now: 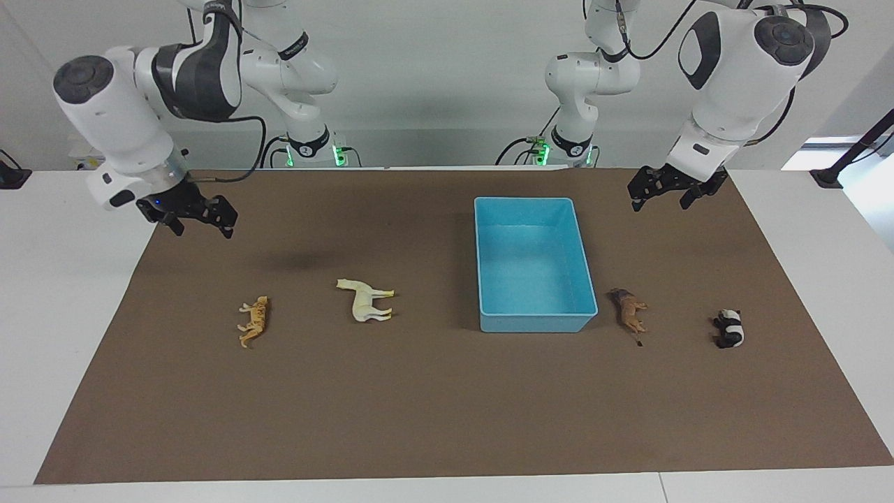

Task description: Put all toys into storage box

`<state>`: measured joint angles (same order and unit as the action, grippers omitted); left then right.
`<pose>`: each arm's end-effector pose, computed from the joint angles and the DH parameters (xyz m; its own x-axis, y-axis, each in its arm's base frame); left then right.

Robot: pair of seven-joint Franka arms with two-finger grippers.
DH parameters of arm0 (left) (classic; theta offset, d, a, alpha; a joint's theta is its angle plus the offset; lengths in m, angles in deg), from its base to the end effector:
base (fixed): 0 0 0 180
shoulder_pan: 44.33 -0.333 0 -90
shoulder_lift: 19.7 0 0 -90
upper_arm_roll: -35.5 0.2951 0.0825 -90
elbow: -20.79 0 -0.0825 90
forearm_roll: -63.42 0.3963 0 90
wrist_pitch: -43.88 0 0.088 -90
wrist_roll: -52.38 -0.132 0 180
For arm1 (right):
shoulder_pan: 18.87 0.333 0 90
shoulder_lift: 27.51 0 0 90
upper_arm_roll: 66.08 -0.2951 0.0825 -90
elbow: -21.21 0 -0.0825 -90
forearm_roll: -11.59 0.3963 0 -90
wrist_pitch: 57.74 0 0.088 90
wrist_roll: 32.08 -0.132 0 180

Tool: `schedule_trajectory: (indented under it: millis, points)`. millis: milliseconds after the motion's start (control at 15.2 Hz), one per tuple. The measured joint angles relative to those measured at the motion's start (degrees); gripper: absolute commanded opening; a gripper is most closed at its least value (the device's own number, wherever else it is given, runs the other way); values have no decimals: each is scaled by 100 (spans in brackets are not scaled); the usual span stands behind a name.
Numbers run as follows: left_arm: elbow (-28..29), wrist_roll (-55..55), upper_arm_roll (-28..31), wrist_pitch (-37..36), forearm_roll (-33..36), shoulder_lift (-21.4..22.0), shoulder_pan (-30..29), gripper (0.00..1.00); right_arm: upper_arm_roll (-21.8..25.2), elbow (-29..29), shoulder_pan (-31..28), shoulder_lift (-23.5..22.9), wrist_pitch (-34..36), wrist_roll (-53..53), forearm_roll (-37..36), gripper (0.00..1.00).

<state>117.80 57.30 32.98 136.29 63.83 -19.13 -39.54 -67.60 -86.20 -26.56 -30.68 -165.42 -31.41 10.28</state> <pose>0.5567 -0.0706 0.5286 0.9967 -0.0417 -0.0694 -0.0427 -0.9990 -0.0135 0.5763 -0.0647 0.4248 0.9948 -0.0888 -0.0509 -0.0879 -0.9959 0.0193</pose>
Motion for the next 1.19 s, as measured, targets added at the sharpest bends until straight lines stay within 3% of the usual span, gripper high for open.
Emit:
schedule_trajectory:
  millis: [198,462,857,1055,1187]
  points:
    - [160,47,37,289,4,57,-19,100,-3,-100,49,-481,-673,-1,0,100]
    - [1004,327,50,1631,5,79,-303,100,-9,-140,186,-886,-1310,-11,0,100]
    - [1693,2074,10,3457,4,-869,-424,100,-10,-196,276,-1544,-2194,-11,0,100]
    - [2524,2439,-35,4682,4,-1034,-412,100,-10,-195,283,-1717,-2373,-11,0,100]
    - [2799,2489,-35,4914,4,-1071,-410,100,-10,-196,283,-1754,-2405,-11,0,100]
